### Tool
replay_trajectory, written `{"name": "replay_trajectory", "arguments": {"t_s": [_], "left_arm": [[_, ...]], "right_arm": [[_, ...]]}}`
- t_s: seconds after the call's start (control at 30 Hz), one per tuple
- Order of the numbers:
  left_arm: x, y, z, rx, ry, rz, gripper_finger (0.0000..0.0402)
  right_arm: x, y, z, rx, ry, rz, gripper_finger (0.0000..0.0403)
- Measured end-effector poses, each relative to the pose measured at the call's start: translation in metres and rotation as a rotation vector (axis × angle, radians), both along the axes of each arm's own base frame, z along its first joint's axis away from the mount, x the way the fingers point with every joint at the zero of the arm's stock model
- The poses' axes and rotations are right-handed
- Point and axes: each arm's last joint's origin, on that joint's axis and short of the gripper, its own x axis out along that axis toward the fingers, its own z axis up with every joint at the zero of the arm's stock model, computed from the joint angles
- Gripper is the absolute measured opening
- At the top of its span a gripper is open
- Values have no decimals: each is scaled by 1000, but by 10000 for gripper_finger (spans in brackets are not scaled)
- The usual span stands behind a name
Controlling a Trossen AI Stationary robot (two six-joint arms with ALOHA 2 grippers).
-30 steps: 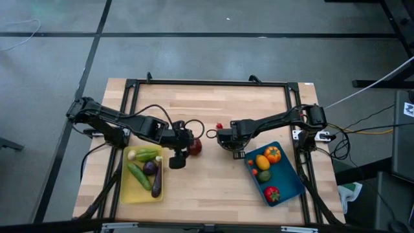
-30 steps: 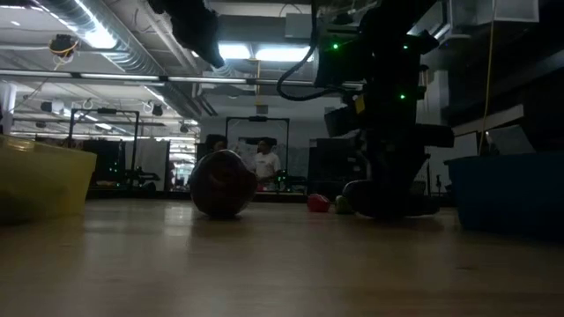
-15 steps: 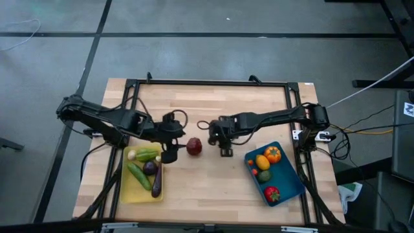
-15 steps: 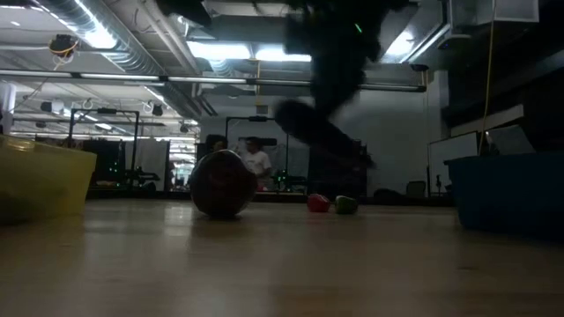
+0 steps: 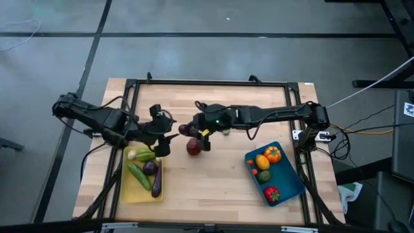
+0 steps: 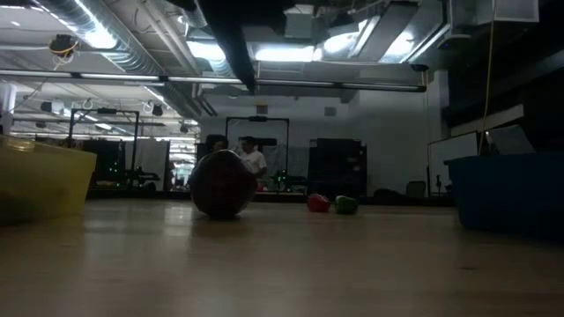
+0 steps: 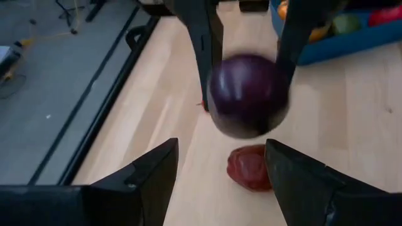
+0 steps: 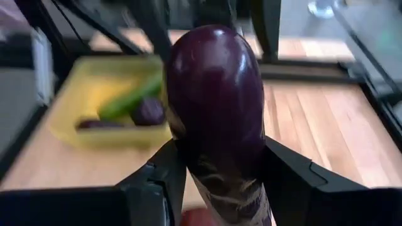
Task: Sort produce into baskets
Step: Put the eggplant into the yellow bin
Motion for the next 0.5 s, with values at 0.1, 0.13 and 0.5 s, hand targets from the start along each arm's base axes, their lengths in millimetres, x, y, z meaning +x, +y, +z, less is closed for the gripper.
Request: {"name": "replay_trajectory", "arguments": {"t_s": [0.1, 0.13, 0.5], "left_arm": [[-2, -7, -11, 14, 11, 6, 234], [-2, -9, -16, 11, 15, 9, 234], [3, -30, -36, 57, -147, 22, 234]], "right_arm": [[3, 4, 7, 17, -79, 37, 167], [4, 5, 9, 18, -102, 41, 167], [7, 34, 33, -25, -361, 138, 168]]}}
